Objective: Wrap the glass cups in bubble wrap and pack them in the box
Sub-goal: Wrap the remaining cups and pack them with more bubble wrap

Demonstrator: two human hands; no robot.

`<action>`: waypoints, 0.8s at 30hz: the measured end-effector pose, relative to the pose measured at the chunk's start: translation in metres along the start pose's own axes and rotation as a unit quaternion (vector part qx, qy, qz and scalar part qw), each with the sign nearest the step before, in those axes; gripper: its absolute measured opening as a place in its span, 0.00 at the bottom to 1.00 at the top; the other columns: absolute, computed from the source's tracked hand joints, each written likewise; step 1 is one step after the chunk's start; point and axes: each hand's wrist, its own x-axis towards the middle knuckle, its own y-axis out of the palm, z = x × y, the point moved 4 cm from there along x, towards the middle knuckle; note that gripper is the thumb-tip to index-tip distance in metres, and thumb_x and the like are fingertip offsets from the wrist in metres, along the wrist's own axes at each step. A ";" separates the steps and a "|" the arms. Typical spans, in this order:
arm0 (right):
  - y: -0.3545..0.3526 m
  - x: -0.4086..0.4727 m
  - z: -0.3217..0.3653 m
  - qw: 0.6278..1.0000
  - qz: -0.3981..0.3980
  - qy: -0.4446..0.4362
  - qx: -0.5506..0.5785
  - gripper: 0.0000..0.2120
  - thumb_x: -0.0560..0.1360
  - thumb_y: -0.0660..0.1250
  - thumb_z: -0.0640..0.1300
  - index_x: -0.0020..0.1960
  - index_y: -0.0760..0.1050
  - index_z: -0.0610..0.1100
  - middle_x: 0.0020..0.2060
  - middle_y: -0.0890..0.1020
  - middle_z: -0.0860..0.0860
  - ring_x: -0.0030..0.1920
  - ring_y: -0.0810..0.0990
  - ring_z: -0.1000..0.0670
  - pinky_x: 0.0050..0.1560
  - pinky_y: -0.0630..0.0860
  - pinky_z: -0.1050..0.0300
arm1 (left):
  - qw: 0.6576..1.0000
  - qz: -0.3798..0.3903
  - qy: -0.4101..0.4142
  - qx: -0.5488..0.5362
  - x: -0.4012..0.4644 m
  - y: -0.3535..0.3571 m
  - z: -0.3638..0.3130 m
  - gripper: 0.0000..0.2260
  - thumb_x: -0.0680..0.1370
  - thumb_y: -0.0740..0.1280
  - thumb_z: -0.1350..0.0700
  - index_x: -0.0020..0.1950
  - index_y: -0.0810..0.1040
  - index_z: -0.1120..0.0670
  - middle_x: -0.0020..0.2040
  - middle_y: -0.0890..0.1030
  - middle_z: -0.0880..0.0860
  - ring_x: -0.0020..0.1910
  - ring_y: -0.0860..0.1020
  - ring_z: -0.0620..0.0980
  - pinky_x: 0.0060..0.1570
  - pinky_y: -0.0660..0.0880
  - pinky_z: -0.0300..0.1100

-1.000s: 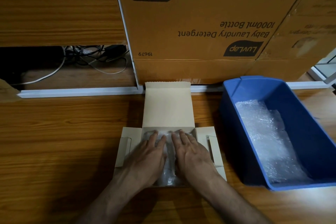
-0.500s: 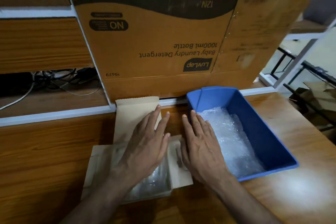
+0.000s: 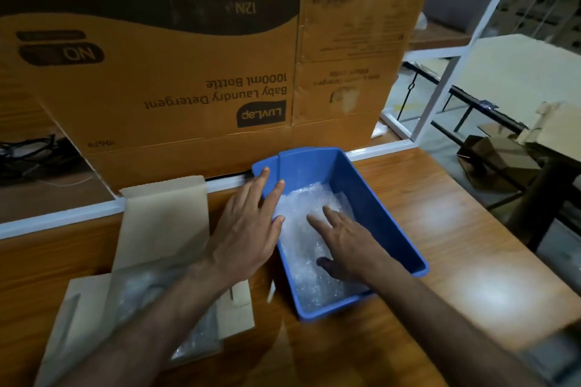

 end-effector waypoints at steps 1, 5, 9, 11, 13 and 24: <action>0.004 0.004 -0.004 0.999 0.033 -0.014 -0.019 0.46 0.78 0.70 0.58 0.85 0.45 0.51 0.83 0.50 0.41 0.82 0.55 0.40 0.77 0.61 0.45 | 1.000 -0.002 0.001 0.003 0.004 0.003 -0.003 0.27 0.84 0.51 0.43 0.81 0.63 0.54 0.82 0.60 0.59 0.78 0.65 0.59 0.72 0.68 0.53; 0.017 0.021 -0.009 0.989 0.109 -0.045 -0.089 0.47 0.73 0.75 0.61 0.82 0.55 0.50 0.77 0.62 0.41 0.74 0.69 0.40 0.69 0.73 0.44 | 1.000 -0.013 0.013 0.010 0.015 0.014 -0.014 0.26 0.84 0.58 0.47 0.81 0.62 0.55 0.82 0.59 0.60 0.78 0.64 0.60 0.73 0.68 0.55; 0.020 0.030 -0.004 0.974 0.087 -0.102 -0.181 0.31 0.80 0.69 0.57 0.76 0.64 0.44 0.71 0.70 0.40 0.66 0.77 0.42 0.61 0.78 0.46 | 0.999 -0.029 0.023 0.005 0.014 0.022 -0.022 0.26 0.83 0.59 0.48 0.80 0.65 0.57 0.81 0.61 0.63 0.76 0.66 0.62 0.72 0.69 0.57; 0.018 0.029 -0.003 0.973 0.070 -0.126 -0.181 0.21 0.83 0.63 0.49 0.74 0.67 0.44 0.69 0.74 0.43 0.66 0.77 0.45 0.61 0.77 0.48 | 0.999 -0.036 0.015 0.004 0.011 0.025 -0.026 0.26 0.82 0.59 0.48 0.80 0.66 0.57 0.81 0.62 0.63 0.76 0.67 0.62 0.71 0.69 0.58; 0.017 0.027 -0.004 0.970 0.057 -0.139 -0.193 0.18 0.85 0.61 0.46 0.73 0.68 0.43 0.68 0.75 0.44 0.67 0.77 0.45 0.62 0.77 0.48 | 0.999 -0.039 0.007 -0.002 0.009 0.028 -0.028 0.26 0.82 0.60 0.49 0.80 0.66 0.56 0.81 0.61 0.62 0.76 0.67 0.62 0.71 0.69 0.58; -0.019 -0.008 -0.036 0.972 -0.232 -0.019 0.020 0.08 0.76 0.73 0.45 0.55 0.84 0.52 0.48 0.82 0.52 0.47 0.83 0.49 0.34 0.77 0.56 | 0.993 0.008 -0.007 -0.116 0.012 0.009 -0.038 0.30 0.81 0.61 0.39 0.81 0.64 0.48 0.84 0.52 0.51 0.81 0.55 0.51 0.76 0.55 0.46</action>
